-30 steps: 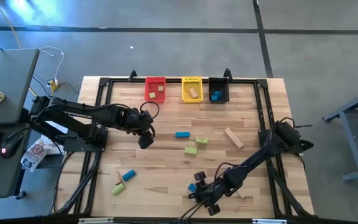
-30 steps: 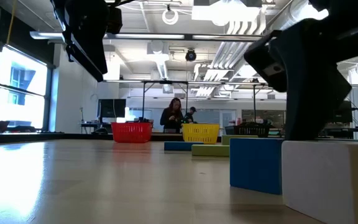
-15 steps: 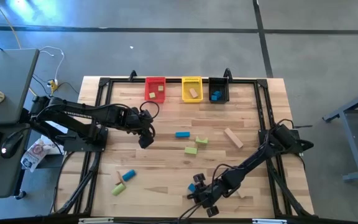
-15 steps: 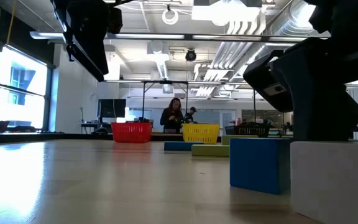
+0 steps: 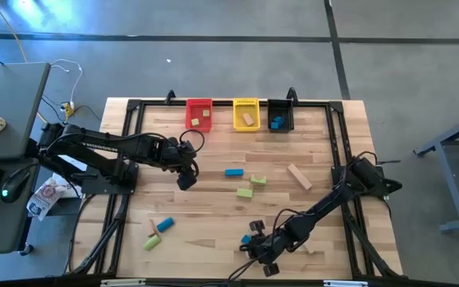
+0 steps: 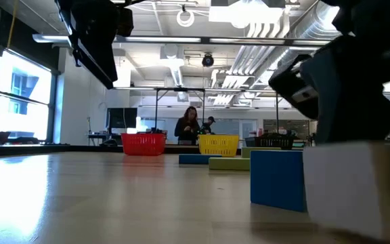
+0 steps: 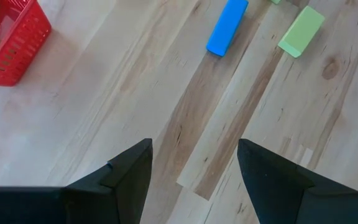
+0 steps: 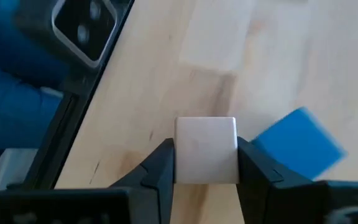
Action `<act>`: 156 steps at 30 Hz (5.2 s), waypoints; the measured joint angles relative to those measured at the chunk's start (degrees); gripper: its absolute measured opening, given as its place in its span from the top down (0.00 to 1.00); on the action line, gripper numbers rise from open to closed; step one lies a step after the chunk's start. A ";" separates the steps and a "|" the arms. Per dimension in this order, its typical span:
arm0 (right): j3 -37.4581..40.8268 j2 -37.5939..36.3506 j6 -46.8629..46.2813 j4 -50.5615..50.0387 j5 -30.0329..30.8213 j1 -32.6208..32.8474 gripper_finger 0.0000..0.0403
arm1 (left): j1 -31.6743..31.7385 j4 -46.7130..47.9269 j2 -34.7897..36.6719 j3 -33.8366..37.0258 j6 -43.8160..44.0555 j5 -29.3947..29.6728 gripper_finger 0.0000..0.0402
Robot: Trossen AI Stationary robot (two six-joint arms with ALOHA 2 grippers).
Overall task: Sort & place blocks by color
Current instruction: Put the beige block into the yellow bin, then put the blue block into the black bin
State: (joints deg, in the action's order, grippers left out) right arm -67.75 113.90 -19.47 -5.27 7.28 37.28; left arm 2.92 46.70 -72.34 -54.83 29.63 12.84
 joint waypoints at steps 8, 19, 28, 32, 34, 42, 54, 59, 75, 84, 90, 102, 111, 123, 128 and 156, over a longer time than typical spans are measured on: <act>0.00 -5.64 1.33 -4.80 4.83 -2.95 0.74 | 0.00 0.02 -0.02 0.00 -1.33 0.00 0.45; 0.00 -14.35 9.33 -11.17 12.64 -11.50 0.74 | 0.00 0.13 -0.02 0.02 -3.30 -0.01 0.45; 0.00 -19.28 20.14 -13.69 18.75 -24.32 0.74 | -0.02 -0.14 -0.02 0.02 -4.81 0.25 0.45; 0.00 -19.52 23.02 -13.76 19.17 -30.90 0.74 | 0.00 -0.15 -0.02 0.02 -5.76 0.31 0.45; 0.00 -19.52 23.17 -13.82 19.70 -34.04 0.74 | -0.02 -0.15 -0.02 0.02 -5.86 0.33 0.45; 0.00 -19.52 23.43 -13.73 19.83 -45.54 0.74 | -0.06 0.60 -0.02 0.02 -5.61 -1.22 0.45; 0.00 -17.77 17.35 -7.07 11.15 -58.06 0.74 | -7.51 7.38 0.00 1.80 4.11 -4.16 0.45; 0.00 -15.02 14.90 -5.30 8.75 -61.18 0.74 | -11.49 7.65 0.00 3.45 8.17 -6.37 0.45; 0.00 -8.06 11.35 -2.62 3.18 -65.83 0.68 | -22.41 7.51 0.00 3.50 21.43 -7.72 0.45; 0.00 -8.06 11.50 -2.60 3.86 -65.81 0.50 | -26.75 7.45 0.00 3.50 26.98 -7.31 0.45; 0.00 -8.32 11.81 -2.65 4.84 -65.81 0.49 | -29.46 7.30 -0.02 3.50 32.12 -7.30 0.45; 0.00 -14.67 8.93 -2.71 -1.08 -65.64 0.49 | -34.71 5.66 -4.56 3.50 40.73 -7.25 0.45; -0.02 -19.42 8.99 -3.04 -2.79 -63.79 0.49 | -37.63 1.08 -11.81 3.50 42.47 -8.82 0.45; -0.02 -19.95 9.21 -5.19 -2.59 -61.31 0.49 | -38.55 -1.52 -20.62 3.50 45.72 -12.83 0.45; -0.02 -19.95 9.35 -7.03 -2.57 -61.16 0.49 | -39.38 -2.14 -23.78 3.50 45.71 -13.91 0.45; -0.02 -19.95 14.71 -13.29 -16.64 -45.14 0.49 | -28.42 -5.67 -21.36 3.56 23.70 -2.96 0.73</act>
State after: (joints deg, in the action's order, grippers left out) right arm -67.77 93.95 -4.76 -18.57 -9.36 -7.86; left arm -25.51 41.02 -93.70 -51.27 53.33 9.88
